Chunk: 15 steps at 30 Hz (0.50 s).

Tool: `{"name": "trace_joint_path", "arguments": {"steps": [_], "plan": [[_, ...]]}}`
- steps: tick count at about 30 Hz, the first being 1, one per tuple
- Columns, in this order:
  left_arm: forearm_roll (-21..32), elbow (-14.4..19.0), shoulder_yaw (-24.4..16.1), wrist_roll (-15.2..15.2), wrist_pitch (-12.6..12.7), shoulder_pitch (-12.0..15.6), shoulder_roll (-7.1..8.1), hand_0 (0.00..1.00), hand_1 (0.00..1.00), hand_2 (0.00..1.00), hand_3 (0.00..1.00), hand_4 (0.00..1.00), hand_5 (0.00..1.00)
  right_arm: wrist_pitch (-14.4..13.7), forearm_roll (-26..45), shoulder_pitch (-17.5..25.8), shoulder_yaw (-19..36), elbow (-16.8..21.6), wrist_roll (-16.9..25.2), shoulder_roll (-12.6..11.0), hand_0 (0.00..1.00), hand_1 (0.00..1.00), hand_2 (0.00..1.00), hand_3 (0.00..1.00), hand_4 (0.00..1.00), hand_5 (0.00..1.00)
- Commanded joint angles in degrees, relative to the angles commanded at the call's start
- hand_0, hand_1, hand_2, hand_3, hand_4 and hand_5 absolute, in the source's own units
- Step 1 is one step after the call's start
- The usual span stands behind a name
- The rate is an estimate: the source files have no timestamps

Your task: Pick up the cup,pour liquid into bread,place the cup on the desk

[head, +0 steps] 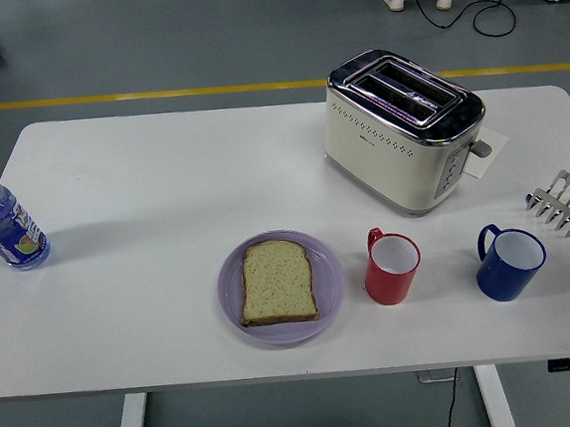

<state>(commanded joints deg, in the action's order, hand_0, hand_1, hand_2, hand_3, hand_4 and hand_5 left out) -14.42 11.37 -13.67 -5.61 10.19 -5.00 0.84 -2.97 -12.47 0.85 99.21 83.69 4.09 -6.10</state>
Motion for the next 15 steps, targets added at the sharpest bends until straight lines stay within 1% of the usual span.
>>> {"name": "trace_joint_path", "arguments": {"steps": [15], "plan": [[-0.09, 0.06, -0.34, -0.02, -0.04, -0.15, -0.03, 0.632, 0.639, 0.65, 0.503, 0.239, 0.863, 0.09, 0.32, 0.05, -0.25, 0.39, 0.67, 0.0, 0.645, 0.574, 0.64, 0.616, 0.643, 0.257]]}}
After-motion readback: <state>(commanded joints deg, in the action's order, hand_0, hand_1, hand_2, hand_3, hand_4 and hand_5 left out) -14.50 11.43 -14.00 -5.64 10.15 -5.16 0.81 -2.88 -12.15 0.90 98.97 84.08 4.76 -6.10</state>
